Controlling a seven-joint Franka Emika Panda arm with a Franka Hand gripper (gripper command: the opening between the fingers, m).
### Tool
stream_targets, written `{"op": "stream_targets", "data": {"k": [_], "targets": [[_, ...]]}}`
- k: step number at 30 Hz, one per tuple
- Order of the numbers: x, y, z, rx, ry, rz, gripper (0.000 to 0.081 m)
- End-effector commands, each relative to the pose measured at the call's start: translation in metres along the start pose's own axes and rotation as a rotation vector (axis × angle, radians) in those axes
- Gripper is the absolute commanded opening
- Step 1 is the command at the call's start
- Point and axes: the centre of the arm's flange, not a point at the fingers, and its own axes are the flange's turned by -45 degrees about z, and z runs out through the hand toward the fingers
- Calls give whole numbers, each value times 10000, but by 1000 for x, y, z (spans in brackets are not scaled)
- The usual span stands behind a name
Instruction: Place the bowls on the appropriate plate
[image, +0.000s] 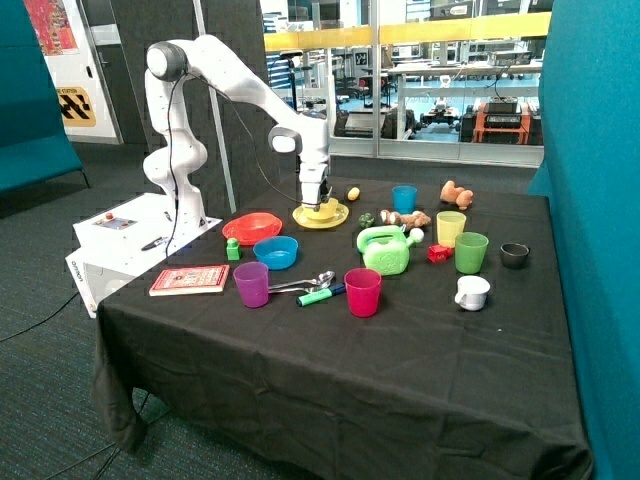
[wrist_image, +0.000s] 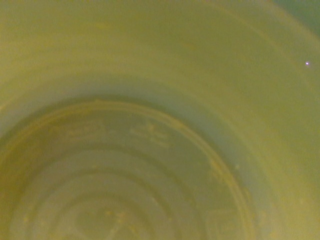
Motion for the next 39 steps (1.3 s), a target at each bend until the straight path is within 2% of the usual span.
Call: {"op": "stream_targets", "data": {"k": [1, 8, 18, 24, 39], "targets": [[-2, -2, 5, -21, 27, -60, 332], [-4, -1, 5, -21, 27, -101, 486], [-10, -1, 4, -22, 27, -139, 588], [-14, 0, 0, -22, 27, -192, 610], [-17, 2, -17, -22, 26, -397, 610]]}}
